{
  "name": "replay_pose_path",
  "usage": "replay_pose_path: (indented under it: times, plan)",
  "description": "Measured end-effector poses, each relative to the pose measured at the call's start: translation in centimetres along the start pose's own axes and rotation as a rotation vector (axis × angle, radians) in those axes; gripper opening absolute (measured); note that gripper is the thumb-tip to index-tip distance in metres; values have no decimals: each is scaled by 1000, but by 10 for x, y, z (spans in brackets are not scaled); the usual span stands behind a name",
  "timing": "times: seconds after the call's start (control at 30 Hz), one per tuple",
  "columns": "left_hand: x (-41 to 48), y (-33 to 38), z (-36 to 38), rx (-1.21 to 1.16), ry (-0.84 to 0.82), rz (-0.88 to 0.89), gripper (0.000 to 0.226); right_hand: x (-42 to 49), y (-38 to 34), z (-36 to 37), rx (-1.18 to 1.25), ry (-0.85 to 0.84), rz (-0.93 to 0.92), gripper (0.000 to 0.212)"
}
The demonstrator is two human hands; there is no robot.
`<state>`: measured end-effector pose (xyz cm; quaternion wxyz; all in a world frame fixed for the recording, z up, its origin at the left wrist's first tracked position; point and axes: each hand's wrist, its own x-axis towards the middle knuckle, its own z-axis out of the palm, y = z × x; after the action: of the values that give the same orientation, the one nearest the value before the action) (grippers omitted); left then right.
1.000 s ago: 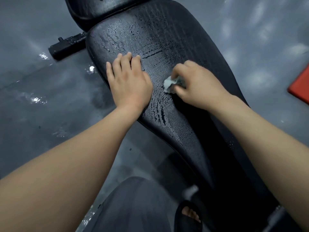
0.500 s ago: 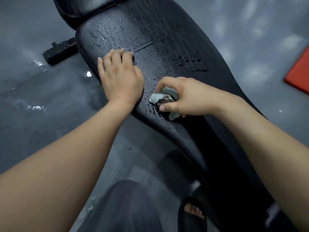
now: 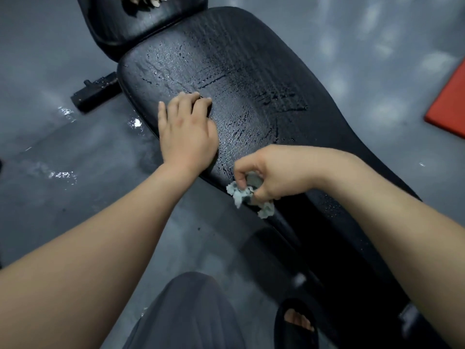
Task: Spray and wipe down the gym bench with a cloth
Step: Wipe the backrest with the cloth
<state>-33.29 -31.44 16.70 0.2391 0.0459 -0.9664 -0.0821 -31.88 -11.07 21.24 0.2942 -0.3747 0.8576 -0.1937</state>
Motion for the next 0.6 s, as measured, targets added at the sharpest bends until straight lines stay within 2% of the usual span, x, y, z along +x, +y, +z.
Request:
replay_pose_path:
  times: [0.07,0.1,0.17,0.27,0.3,0.33,0.47,0.6]
  plan:
    - [1,1,1,6,28,-15,47,7,-4,1,-68,157,-87,28]
    - [1,2,1,12,34,-21,47,9,-7,1,-75,179,-104,31]
    - [1,3,1,21,28,-23,46,6,-8,0,-78,105,-69,37]
    - [-1,1,3,37,31,-5,46,-4,-7,-2,-94,-138,60,35]
    - [-2,0,3,41,34,-4,46,-5,-7,-2,-106,-156,70,34]
    - [-2,1,3,43,37,-7,47,-5,-8,-1,-112,-126,52,34]
    - [-1,2,1,47,32,-20,48,7,-6,6,-125,177,-105,34]
    - [-2,2,0,57,11,-20,48,2,11,4,-85,172,-129,25]
